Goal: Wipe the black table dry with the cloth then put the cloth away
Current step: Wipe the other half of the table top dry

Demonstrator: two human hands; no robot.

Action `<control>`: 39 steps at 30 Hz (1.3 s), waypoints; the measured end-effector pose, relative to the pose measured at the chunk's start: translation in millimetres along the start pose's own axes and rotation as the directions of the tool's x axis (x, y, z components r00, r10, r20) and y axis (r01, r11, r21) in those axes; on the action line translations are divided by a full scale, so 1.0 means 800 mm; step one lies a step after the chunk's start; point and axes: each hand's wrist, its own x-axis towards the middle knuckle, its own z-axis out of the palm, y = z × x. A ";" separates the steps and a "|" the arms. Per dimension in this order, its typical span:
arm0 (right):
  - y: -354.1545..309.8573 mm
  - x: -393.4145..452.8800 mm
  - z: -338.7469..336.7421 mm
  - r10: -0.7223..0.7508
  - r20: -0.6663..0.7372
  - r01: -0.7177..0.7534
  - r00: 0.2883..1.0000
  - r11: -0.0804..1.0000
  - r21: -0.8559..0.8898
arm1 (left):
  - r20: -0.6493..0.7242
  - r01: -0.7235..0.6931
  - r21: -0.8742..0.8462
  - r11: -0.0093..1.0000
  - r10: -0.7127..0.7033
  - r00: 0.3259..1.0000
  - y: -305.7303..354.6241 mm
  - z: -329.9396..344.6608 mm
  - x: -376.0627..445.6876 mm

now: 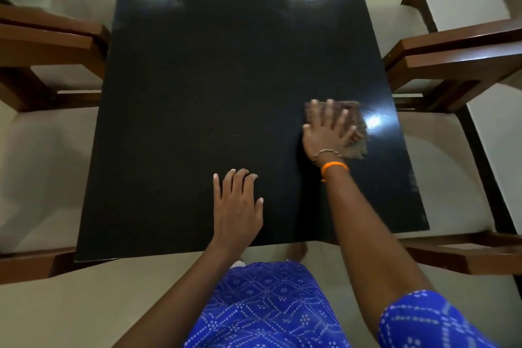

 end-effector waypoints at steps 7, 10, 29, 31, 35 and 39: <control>-0.017 -0.016 0.015 -0.483 0.045 0.485 0.874 0.874 -0.035 | -0.001 -0.061 -0.020 0.998 0.061 0.998 0.080 0.024 0.014; 0.045 0.011 -0.002 -0.438 -0.008 0.438 0.899 0.898 -0.039 | 0.014 -0.095 -0.036 0.995 0.095 0.995 0.124 0.036 0.023; 0.176 0.151 -0.068 -0.130 -0.025 0.132 0.991 0.986 0.099 | 0.026 0.077 -0.028 0.997 -0.077 0.997 0.216 0.065 0.045; 0.189 0.118 -0.058 -0.136 -0.054 0.140 0.989 0.988 0.071 | 0.043 0.078 -0.042 0.996 -0.077 0.996 0.214 0.063 0.045; 0.223 0.023 -0.042 -0.114 -0.081 0.117 0.990 0.993 0.030 | 0.070 0.075 -0.072 0.995 -0.070 0.995 0.214 0.058 0.046; 0.254 -0.065 -0.027 -0.063 -0.130 0.069 0.990 0.997 0.045 | 0.122 0.054 -0.092 0.994 -0.042 0.992 0.210 0.056 0.044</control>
